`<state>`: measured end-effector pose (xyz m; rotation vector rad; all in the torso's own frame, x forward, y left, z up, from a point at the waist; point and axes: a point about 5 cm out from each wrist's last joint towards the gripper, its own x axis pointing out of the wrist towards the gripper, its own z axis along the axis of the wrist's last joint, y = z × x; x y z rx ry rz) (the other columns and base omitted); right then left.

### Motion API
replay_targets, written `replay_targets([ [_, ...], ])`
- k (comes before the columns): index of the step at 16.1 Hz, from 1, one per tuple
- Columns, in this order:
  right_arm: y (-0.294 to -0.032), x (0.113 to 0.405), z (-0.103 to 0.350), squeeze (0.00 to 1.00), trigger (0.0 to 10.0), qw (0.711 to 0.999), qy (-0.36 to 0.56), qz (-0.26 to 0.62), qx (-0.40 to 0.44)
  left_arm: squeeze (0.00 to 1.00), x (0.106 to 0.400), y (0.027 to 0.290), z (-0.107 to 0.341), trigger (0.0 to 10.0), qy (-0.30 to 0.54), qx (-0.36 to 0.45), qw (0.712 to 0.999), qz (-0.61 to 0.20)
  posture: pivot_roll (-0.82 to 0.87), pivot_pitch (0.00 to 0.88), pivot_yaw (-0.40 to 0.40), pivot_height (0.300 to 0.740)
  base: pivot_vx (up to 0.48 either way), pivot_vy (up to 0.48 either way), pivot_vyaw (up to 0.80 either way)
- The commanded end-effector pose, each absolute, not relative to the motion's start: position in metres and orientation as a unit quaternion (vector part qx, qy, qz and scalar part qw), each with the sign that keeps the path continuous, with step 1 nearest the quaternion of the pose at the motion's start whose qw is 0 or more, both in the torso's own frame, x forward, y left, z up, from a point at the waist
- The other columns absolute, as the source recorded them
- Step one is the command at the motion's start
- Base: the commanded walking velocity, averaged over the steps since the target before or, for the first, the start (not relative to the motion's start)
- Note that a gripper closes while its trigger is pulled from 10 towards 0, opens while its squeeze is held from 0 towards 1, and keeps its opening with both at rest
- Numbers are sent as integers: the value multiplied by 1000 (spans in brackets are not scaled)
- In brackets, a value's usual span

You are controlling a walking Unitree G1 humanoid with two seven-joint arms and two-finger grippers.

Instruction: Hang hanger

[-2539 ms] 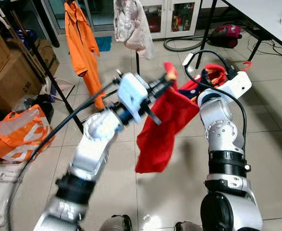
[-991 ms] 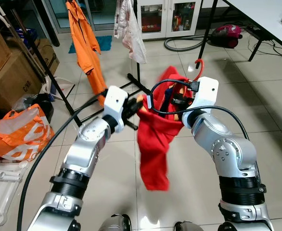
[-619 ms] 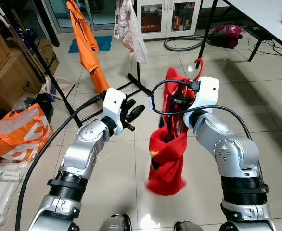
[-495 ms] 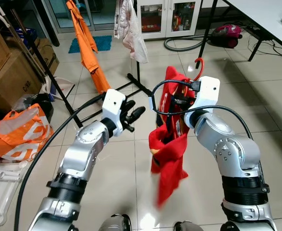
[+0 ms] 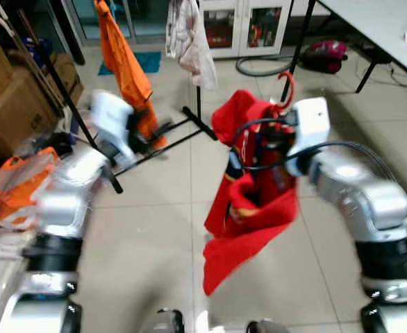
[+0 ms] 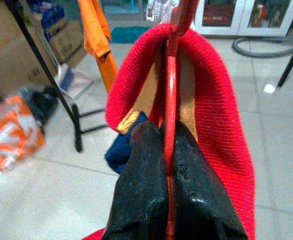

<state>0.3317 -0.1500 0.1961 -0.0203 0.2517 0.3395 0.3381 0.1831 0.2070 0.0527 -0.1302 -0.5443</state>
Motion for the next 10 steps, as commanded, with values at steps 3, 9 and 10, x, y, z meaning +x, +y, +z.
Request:
replay_targets([
  [3,-151,332,214,0,10000,947,108,286,-102,0,337,183,264,10000,-137,40,924,-355,-63,77,13,740,0,0,0],
  [9,-152,316,232,0,10000,881,102,428,-176,0,336,154,298,10000,-123,133,847,-499,-55,83,23,740,0,0,0],
  [10,-152,313,235,0,10000,872,101,445,-176,0,335,157,294,10000,-108,141,839,-513,-58,84,30,740,0,0,0],
])
